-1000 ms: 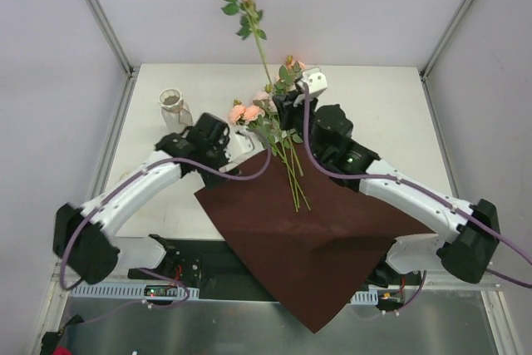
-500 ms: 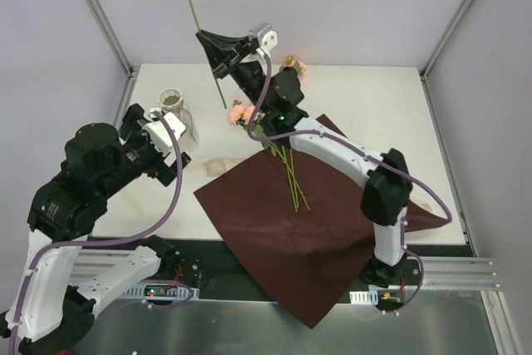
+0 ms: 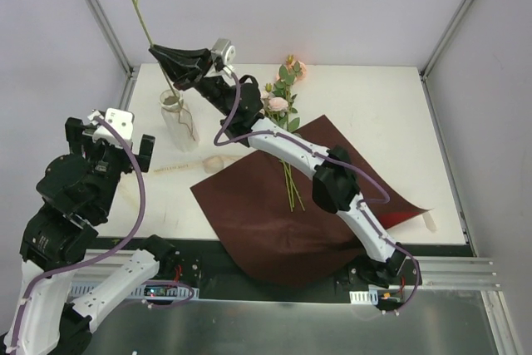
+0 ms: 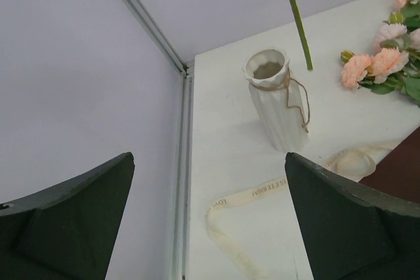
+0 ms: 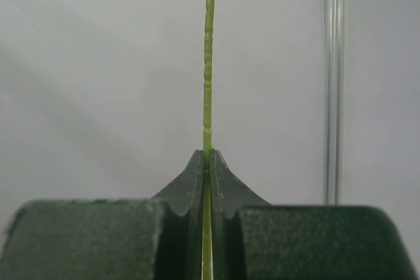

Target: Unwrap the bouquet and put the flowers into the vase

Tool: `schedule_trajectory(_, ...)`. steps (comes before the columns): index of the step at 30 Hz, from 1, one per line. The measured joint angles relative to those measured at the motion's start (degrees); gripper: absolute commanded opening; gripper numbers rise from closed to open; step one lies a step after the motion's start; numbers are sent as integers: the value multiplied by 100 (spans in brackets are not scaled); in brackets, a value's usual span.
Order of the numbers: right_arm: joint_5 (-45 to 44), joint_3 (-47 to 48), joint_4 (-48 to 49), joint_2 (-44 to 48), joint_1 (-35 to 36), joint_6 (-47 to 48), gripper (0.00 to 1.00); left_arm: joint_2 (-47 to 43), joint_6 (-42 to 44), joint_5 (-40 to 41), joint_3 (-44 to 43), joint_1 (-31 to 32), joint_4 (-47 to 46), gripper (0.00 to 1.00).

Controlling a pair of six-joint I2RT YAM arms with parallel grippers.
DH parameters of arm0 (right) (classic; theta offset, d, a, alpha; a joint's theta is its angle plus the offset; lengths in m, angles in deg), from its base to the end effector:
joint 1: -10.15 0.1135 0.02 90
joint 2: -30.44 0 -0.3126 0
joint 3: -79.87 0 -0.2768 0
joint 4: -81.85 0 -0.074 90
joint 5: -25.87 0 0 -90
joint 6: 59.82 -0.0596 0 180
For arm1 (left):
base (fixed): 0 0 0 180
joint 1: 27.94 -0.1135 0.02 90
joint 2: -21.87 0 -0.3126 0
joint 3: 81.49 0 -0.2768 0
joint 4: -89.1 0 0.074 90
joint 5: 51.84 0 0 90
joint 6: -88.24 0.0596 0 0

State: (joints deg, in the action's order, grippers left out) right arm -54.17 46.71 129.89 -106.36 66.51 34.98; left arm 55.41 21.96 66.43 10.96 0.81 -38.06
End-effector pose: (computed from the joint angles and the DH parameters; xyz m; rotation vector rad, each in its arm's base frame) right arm 0.3186 0.4974 0.4884 -0.4446 0.4070 0.9221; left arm 0.0562 0.0014 0.5128 0.3198 1.5281 0.3127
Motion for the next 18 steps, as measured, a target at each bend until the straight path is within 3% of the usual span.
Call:
schedule_trajectory(9, 155, -831, 859, -13, 4, -380, 0, 315, -459, 243, 48, 0, -776, 99)
schedule_trajectory(13, 258, -2441, 1029, 634, 2, -529, 0, 409, -581, 216, 111, 0, -1316, 99)
schedule_trajectory(18, 396, -4400, 970, 1810, 0, -763, 1, 448, -317, 522, 448, -4, -2291, 92)
